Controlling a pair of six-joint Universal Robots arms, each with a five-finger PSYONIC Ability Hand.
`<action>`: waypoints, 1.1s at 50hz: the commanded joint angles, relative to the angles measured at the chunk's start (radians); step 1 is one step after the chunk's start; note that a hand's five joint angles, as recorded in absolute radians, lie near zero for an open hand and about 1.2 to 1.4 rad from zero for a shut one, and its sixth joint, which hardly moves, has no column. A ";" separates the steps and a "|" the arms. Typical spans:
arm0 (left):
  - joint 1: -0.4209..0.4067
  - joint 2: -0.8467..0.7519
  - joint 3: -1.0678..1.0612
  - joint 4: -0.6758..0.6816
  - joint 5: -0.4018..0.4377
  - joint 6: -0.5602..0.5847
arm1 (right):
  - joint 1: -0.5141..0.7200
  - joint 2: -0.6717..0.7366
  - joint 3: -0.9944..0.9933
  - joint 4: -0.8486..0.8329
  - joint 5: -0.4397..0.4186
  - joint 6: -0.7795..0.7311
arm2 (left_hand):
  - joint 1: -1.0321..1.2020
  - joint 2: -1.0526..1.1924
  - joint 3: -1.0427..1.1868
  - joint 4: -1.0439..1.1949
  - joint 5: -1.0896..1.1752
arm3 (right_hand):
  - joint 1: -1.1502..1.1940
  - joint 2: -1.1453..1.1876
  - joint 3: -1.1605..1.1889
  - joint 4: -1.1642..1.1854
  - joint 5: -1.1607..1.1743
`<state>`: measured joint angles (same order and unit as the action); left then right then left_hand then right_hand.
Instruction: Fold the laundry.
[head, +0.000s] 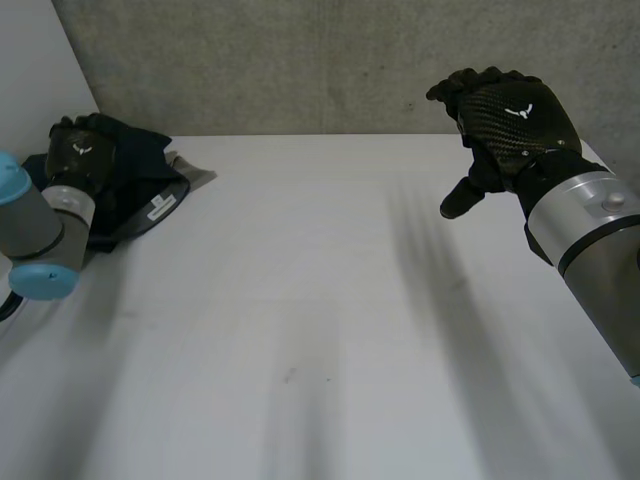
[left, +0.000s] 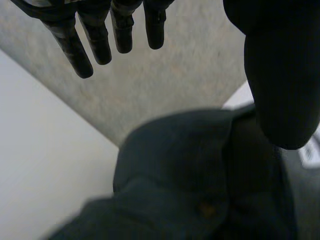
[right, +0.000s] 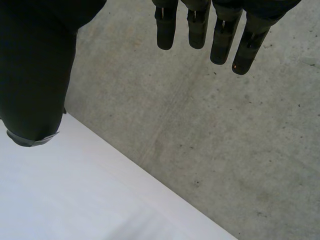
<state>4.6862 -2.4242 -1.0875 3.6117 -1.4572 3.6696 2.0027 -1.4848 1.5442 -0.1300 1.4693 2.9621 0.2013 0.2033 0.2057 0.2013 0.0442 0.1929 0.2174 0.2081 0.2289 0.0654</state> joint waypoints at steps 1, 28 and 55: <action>0.049 -0.154 0.155 -0.040 0.034 -0.006 | 0.001 0.001 0.002 -0.002 0.000 0.000 | -0.003 -0.005 -0.007 -0.003 -0.020 | -0.018 -0.043 -0.034 -0.054 -0.065; -0.108 0.158 -0.055 0.042 0.037 -0.115 | -0.004 0.031 0.008 0.001 0.003 -0.024 | 1.195 1.193 1.191 1.195 1.178 | -0.018 -0.043 -0.034 -0.054 -0.065; -0.620 0.436 -0.405 -0.097 0.098 -0.503 | -0.050 0.052 -0.059 0.131 0.009 -0.113 | -0.014 -0.016 -0.019 -0.014 -0.032 | -0.018 -0.043 -0.034 -0.054 -0.065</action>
<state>4.0017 -2.0342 -1.5135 3.5401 -1.3514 3.1568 1.9520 -1.4590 1.5120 -0.0701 1.4815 2.9094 0.2114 0.2818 0.2781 0.2789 0.0945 0.1929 0.2174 0.2081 0.2289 0.0654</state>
